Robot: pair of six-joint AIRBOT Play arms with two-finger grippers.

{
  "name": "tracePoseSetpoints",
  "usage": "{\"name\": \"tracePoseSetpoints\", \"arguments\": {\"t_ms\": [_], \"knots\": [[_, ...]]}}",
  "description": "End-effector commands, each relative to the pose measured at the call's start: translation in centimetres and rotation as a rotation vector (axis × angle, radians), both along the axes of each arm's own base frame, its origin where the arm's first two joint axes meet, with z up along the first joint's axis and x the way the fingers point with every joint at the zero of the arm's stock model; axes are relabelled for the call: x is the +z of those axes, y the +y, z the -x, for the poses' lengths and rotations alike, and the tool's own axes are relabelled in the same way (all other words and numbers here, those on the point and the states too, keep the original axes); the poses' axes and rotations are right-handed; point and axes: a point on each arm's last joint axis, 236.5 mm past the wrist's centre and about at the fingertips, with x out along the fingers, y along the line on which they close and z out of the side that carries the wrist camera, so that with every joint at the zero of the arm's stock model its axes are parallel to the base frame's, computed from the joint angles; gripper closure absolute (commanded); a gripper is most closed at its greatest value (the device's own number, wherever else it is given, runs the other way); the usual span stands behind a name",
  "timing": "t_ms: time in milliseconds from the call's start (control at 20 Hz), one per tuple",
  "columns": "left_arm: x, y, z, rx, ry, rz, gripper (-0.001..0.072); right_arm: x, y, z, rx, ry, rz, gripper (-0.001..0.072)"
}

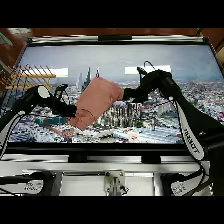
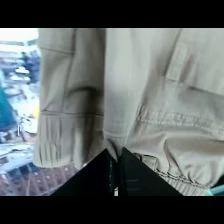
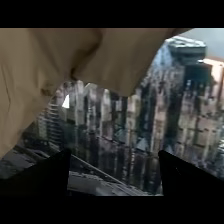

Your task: Fold the shirts.

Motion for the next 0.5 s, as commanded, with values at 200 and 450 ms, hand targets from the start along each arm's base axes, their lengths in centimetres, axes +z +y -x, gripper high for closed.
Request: {"name": "tracePoseSetpoints", "arguments": {"t_ms": [200, 450], "knots": [[0.1, 1.3, -1.9, 0.039, -0.037, -0.013, 0.0657, 0.7, 1.7, -2.8, -0.094, -0.081, -0.075, 0.0052], [1.4, 1.1, -2.8, 0.036, -0.069, -0.005, 0.0657, -1.9, 1.3, -6.4, -0.306, -0.087, -0.117, 0.0052]]}}
